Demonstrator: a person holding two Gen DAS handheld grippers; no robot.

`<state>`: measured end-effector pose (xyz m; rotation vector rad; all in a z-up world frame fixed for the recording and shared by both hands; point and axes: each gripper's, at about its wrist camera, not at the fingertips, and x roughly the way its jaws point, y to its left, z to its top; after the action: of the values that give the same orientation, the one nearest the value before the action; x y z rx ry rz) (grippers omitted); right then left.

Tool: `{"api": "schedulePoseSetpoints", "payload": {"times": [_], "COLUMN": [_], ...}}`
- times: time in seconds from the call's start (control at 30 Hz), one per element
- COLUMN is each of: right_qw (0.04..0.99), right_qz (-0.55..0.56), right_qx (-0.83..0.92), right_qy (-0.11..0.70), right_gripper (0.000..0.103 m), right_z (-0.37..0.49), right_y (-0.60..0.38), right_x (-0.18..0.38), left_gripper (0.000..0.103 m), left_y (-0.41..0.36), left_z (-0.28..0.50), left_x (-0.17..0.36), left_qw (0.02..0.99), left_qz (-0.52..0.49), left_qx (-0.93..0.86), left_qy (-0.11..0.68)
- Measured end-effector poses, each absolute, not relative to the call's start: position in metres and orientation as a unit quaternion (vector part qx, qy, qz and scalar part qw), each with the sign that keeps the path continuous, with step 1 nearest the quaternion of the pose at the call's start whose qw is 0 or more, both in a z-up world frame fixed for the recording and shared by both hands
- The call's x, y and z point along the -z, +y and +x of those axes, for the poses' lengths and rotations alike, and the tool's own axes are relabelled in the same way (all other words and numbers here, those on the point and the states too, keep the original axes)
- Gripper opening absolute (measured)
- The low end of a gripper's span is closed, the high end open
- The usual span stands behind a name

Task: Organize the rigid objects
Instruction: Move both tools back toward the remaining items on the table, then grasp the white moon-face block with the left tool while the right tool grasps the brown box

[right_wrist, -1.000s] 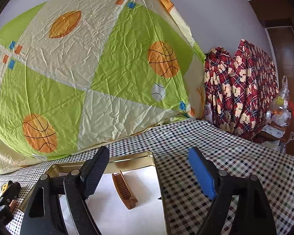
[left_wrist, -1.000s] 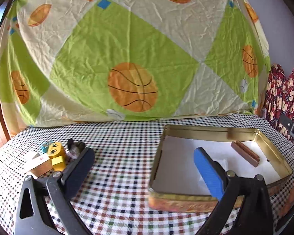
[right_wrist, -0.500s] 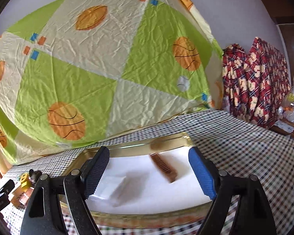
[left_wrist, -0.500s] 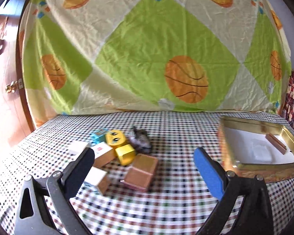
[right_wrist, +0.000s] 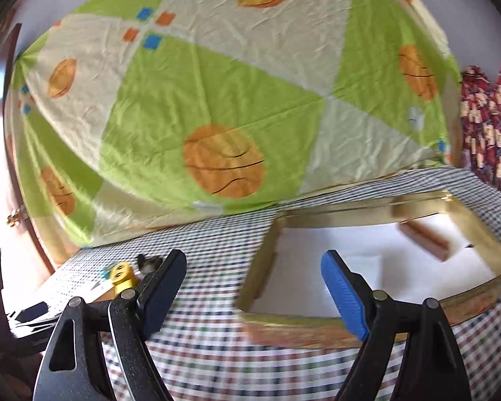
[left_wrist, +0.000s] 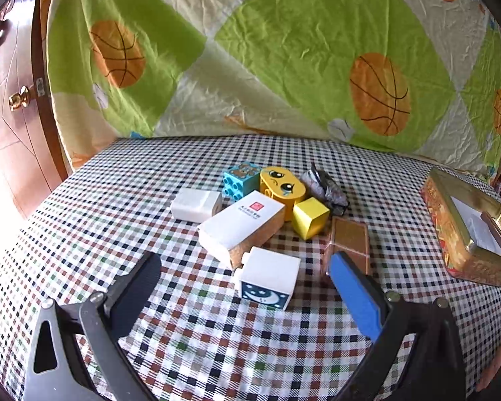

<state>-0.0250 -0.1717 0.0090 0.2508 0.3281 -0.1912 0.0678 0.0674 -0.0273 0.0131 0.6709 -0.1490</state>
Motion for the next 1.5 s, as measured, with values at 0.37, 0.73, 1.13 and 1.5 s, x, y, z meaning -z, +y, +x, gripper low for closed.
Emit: {"api": "schedulePoseSetpoints", "payload": {"times": [0.37,0.73,1.13,1.5], "right_qw": [0.975,0.954,0.929,0.901], "right_qz": [0.096,0.116,0.087,0.065], "right_qx": [0.067,0.05,0.029,0.028], "right_qy": [0.187,0.271,0.358,0.429], "right_gripper": [0.085,0.085,0.085,0.084], "right_z": [-0.001,0.029,0.075,0.11], "right_y": [-0.124,-0.116,-0.066,-0.043], "right_x": [-0.002,0.013,0.032,0.054], "left_gripper": [0.072,0.043,0.043,0.043], "left_y": [0.063,0.085,0.15,0.145], "left_z": [0.099,0.101,0.078,0.083], "left_x": [0.057,0.055,0.042,0.044], "left_qw": [0.901,0.9,0.92,0.918], "left_qz": [0.0,-0.071,-0.22,-0.213], "left_qx": [0.09,0.104,0.057,0.062], "left_qy": [0.425,0.418,0.32,0.33]}}
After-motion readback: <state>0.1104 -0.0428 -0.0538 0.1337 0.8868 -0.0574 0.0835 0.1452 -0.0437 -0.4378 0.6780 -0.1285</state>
